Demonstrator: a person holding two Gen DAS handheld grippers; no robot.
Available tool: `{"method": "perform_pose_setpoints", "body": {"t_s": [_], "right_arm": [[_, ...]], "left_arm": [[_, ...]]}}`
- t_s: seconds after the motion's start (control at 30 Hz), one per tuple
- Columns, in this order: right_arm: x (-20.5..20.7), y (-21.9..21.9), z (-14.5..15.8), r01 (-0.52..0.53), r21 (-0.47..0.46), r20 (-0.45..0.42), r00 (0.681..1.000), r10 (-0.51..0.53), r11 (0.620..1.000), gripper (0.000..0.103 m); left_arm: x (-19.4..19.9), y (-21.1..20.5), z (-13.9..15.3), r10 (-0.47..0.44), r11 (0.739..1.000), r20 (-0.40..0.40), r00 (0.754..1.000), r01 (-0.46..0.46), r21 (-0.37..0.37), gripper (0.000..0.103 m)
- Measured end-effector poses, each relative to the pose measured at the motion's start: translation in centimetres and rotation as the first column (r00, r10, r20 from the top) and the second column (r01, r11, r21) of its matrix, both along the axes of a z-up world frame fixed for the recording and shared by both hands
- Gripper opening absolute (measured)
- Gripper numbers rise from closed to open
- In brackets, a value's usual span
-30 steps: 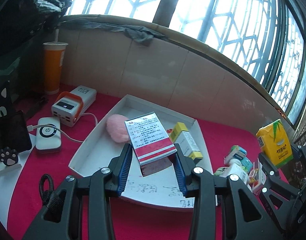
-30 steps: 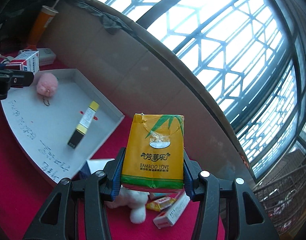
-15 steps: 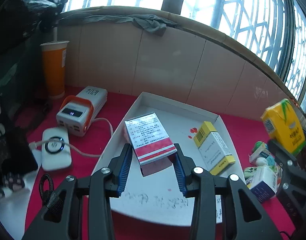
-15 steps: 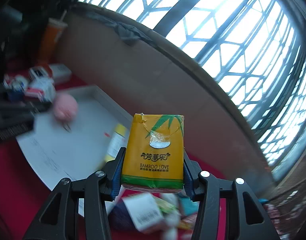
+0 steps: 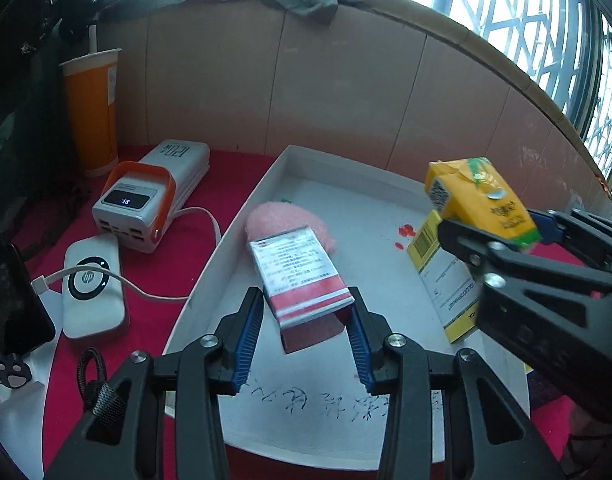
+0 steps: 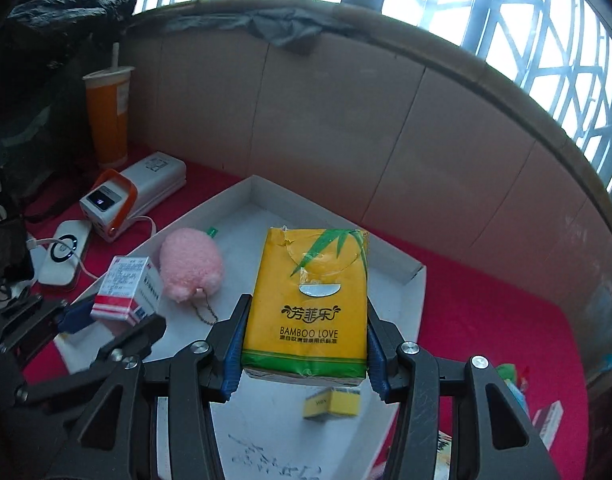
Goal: Organize objects
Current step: 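Open the left tool to drop the medicine box while the right tool releases the tissue pack into the tray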
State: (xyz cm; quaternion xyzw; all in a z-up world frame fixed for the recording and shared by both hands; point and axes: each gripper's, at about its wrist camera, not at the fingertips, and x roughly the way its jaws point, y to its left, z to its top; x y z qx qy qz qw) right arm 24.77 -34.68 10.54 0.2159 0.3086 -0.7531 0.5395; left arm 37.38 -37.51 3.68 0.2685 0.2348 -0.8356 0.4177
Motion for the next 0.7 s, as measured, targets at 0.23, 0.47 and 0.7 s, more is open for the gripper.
{"method": "perform_pose_setpoints", "body": {"t_s": [0.23, 0.47, 0.7], "right_arm": [[-0.6, -0.1, 0.0, 0.008, -0.004, 0.033, 0.999, -0.008, 1.000, 0.061], [-1.0, 2.8, 3.0, 0.039, -0.111, 0.021, 0.999, -0.037, 0.993, 0.080], [-2.1, 7.1, 6.2, 0.085, -0.232, 0.022, 0.996, -0.082, 0.969, 0.097]], "left_arm": [[0.4, 0.5, 0.9, 0.016, 0.999, -0.043, 0.999, -0.017, -0.034, 0.076], [0.9, 1.2, 2.5, 0.058, 0.994, -0.066, 0.996, -0.064, -0.085, 0.093], [0.9, 2.7, 4.5, 0.082, 0.987, -0.074, 0.994, -0.091, -0.131, 0.093]]}}
